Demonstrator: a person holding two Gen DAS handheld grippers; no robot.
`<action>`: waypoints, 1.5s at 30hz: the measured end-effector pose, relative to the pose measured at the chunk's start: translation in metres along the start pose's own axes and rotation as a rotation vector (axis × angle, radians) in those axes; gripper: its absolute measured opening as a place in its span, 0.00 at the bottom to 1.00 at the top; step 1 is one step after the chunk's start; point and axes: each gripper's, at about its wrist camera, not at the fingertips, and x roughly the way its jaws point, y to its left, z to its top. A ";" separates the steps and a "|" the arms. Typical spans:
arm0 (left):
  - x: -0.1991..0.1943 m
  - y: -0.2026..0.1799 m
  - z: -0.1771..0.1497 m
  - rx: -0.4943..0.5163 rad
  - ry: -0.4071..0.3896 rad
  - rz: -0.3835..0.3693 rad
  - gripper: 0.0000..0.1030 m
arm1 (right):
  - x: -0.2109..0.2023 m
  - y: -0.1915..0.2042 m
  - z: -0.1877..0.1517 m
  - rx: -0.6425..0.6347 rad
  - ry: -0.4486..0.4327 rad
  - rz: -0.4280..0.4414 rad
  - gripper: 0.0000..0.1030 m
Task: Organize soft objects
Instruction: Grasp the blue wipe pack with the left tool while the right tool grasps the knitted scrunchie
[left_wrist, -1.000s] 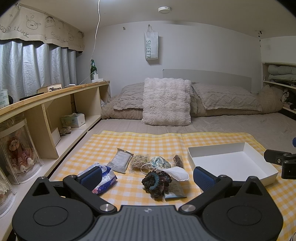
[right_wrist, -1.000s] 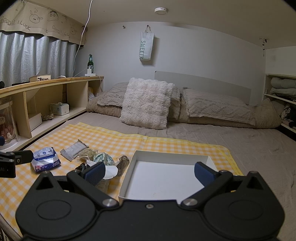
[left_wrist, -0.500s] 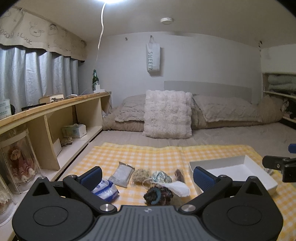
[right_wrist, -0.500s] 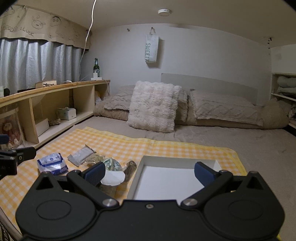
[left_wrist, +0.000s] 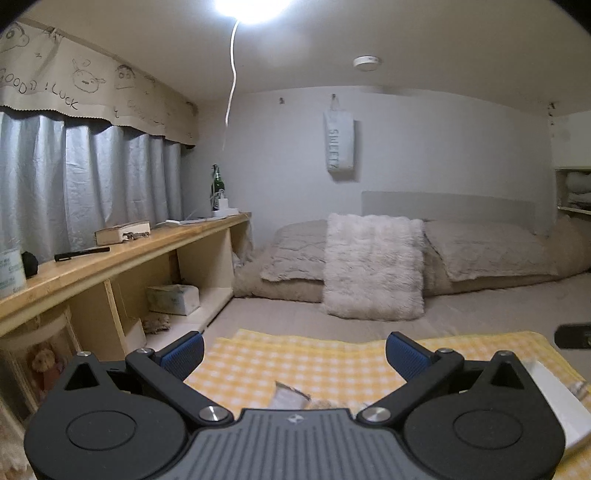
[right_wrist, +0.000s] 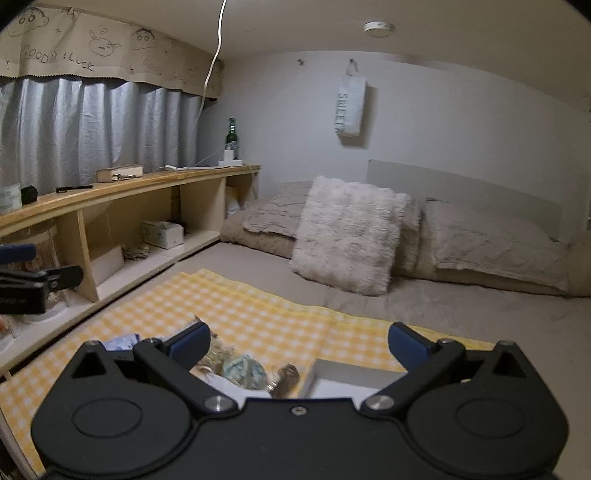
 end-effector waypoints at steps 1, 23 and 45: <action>0.007 0.003 0.003 -0.003 0.000 0.004 1.00 | 0.006 0.000 0.003 0.008 0.003 0.011 1.00; 0.189 0.067 -0.103 0.297 0.461 -0.109 1.00 | 0.150 0.027 -0.060 0.215 0.289 0.285 1.00; 0.231 0.087 -0.145 0.150 0.764 -0.304 1.00 | 0.250 0.099 -0.127 0.066 0.578 0.380 1.00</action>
